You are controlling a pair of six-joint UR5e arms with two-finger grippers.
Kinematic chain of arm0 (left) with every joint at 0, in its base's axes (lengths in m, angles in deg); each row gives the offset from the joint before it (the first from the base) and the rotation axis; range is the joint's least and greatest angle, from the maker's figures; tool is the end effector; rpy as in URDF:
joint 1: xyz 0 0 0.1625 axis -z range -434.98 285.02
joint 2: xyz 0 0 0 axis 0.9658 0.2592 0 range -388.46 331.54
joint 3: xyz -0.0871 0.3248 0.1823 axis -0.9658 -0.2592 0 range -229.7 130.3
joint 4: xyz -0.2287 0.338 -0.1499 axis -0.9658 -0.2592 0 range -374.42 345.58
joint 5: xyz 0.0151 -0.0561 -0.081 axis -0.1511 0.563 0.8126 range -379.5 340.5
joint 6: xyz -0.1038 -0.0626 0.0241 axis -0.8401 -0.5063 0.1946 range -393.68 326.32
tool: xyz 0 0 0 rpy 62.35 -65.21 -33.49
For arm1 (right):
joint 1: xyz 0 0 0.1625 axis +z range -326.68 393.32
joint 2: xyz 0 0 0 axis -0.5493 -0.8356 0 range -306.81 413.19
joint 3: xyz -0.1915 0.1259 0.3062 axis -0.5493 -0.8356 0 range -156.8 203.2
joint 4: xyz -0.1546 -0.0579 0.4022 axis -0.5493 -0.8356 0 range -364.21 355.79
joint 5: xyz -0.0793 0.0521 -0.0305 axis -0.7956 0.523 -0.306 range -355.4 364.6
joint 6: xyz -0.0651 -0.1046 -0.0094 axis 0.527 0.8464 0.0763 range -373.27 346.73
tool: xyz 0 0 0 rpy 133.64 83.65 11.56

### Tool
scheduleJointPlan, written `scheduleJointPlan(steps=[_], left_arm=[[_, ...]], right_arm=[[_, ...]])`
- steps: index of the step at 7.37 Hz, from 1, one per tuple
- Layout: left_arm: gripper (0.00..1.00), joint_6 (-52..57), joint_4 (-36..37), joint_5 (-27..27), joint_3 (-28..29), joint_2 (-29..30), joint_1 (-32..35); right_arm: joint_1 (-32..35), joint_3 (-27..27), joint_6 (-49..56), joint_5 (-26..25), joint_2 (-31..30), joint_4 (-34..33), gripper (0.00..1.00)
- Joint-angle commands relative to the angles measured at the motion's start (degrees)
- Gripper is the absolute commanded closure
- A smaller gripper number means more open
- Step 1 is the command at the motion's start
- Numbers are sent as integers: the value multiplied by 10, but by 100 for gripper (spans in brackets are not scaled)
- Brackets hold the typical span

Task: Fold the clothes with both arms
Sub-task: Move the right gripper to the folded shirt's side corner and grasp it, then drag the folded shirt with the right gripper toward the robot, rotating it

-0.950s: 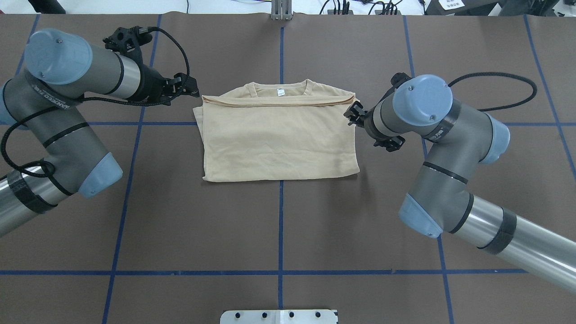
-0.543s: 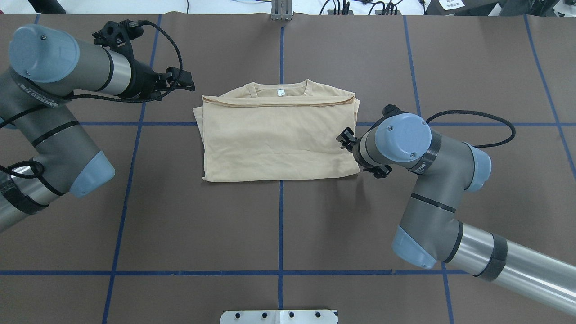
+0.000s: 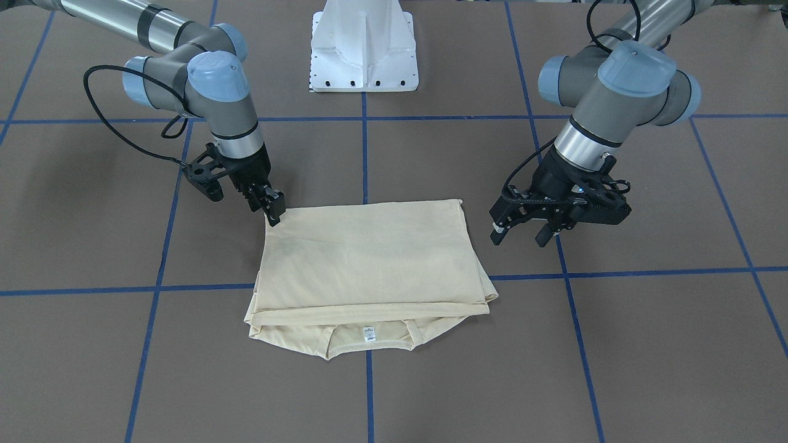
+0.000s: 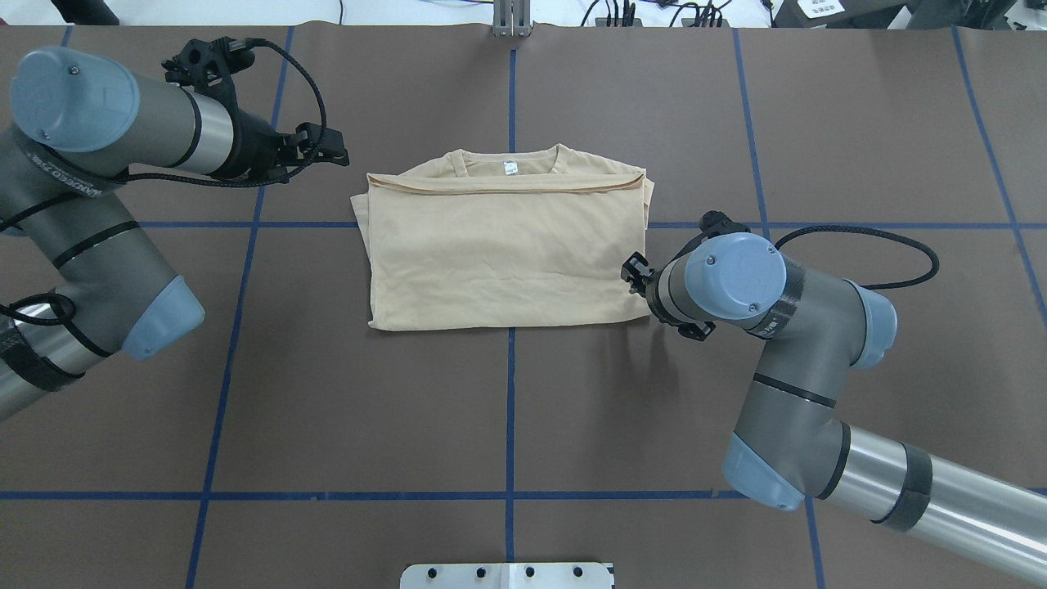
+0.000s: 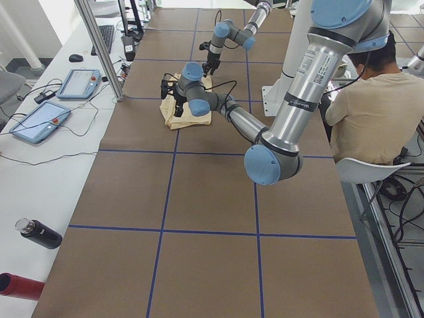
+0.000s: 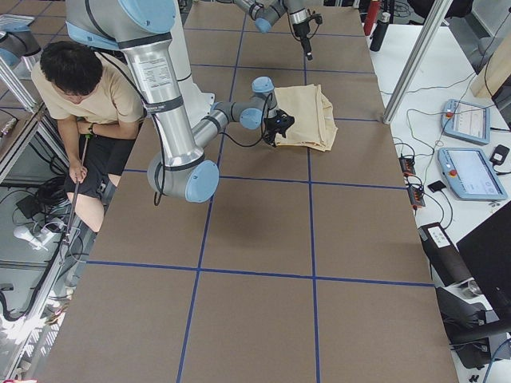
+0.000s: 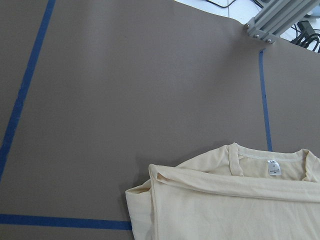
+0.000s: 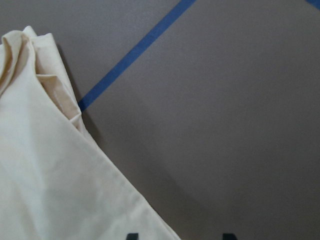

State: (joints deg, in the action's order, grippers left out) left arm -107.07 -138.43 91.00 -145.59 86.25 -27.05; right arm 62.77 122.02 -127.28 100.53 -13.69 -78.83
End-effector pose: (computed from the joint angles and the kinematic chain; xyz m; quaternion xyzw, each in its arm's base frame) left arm 0.3778 -0.5526 0.2589 0.1536 0.5250 -0.1329 0.8265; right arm -0.5148 -0.4291 0.3054 -0.0284 -0.4025 0.3929 0.8263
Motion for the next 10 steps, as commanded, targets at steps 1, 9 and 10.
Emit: scheduleJointPlan(steps=[1,9,10], left_arm=[[0,0,0,0,1,0,0],[0,-28,37,9,-45,2,-6],[0,-52,37,39,-47,2,-14]], right_arm=[[-2,9,-4,3,-1,-1,100],[-192,280,-102,47,-209,-9,100],[-249,294,-105,45,-224,-8,100]])
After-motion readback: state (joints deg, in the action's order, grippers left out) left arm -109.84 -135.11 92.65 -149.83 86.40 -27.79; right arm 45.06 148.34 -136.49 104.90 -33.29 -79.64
